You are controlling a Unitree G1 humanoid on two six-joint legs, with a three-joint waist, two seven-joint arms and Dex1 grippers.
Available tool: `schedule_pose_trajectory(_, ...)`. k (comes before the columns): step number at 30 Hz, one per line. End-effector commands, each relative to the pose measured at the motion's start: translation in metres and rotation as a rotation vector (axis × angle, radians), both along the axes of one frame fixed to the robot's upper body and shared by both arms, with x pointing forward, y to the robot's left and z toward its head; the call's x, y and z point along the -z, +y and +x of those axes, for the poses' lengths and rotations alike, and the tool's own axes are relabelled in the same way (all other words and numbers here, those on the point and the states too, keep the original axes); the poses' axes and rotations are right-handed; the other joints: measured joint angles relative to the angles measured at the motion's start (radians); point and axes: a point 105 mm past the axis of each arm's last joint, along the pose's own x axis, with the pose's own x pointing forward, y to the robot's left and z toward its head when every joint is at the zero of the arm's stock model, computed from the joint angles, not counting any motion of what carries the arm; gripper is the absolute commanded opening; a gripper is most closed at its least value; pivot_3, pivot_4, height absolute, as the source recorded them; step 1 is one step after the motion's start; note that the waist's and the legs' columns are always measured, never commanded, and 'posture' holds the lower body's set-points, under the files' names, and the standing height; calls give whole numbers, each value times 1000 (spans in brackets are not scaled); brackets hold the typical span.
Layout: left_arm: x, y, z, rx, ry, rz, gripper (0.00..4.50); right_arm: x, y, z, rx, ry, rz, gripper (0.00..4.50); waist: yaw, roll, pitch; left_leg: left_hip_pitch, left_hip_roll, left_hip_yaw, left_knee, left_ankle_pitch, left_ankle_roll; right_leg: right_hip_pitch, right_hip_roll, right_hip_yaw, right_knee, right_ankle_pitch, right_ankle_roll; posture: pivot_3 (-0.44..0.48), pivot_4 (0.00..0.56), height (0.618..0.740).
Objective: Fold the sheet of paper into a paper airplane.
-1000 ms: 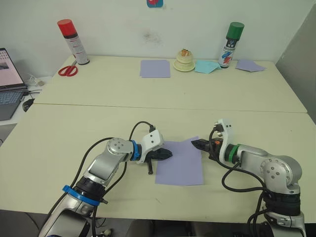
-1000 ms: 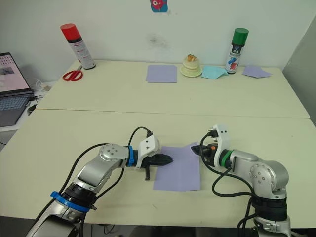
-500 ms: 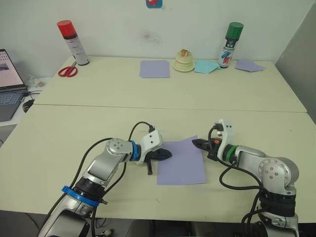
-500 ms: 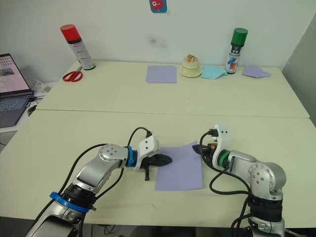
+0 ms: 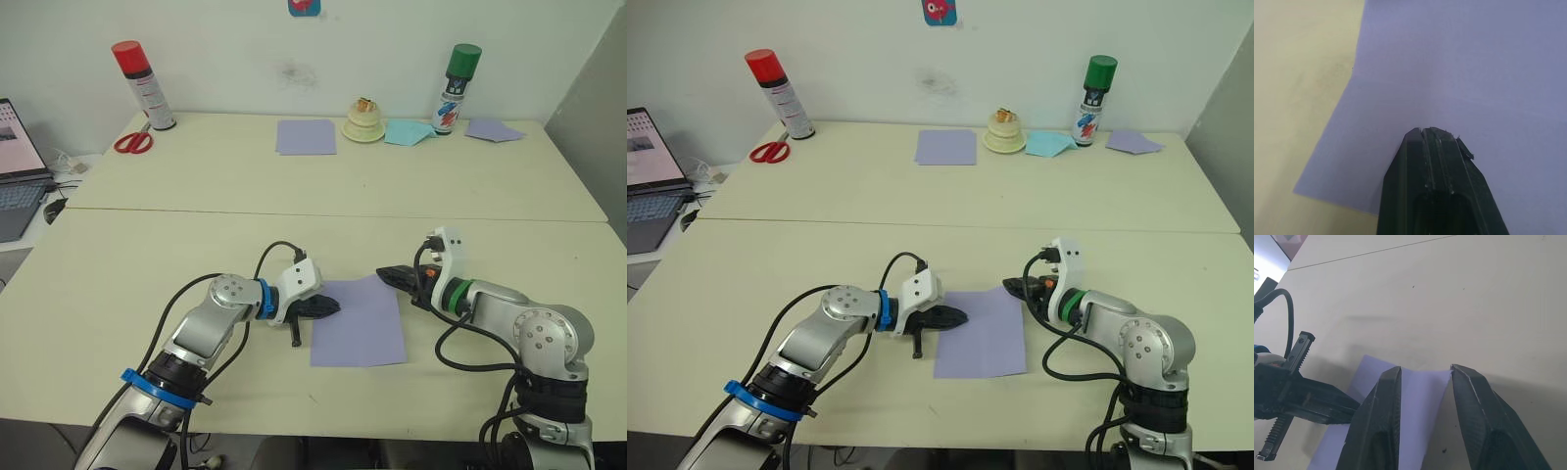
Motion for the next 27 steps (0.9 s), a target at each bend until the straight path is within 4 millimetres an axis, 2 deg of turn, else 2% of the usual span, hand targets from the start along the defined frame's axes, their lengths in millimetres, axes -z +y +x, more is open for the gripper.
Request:
schedule_pose_trajectory(1, 12, 10, -2, -24, 34, 39, 0, -8, 0, 2, -2, -28, 14, 1612, 0, 0, 0, 0, 0, 0, 0, 0, 0, 0, 0, 0, 0, 0, 0, 0, 150, 740)
schedule_pose_trajectory(5, 12, 10, -2, -28, 34, 40, 0, -5, -1, 3, 3, -17, 15, 1612, 0, 0, 0, 0, 0, 0, 0, 0, 0, 0, 0, 0, 0, 0, 0, 0, 150, 740)
schedule_pose_trajectory(10, 12, 11, -3, -29, 36, 42, 0, -2, -1, 3, 8, -9, 15, 51, 0, 0, 0, 0, 0, 0, 0, 0, 0, 0, 0, 0, 0, 0, 0, 0, 150, 740)
schedule_pose_trajectory(18, 14, 18, 0, -56, 39, 45, 0, 0, -4, 1, 25, -9, -28, 51, 0, 0, 0, 0, 0, 0, -1, 0, 0, 0, 0, 0, 0, 0, 0, 0, 150, 740)
schedule_pose_trajectory(27, 12, 31, 14, -117, 37, 46, 0, -6, 4, -12, -69, -239, -263, 51, 0, 3, -2, 1, 0, 0, -2, 1, 1, 0, 0, 0, 0, 0, 0, 0, 150, 740)
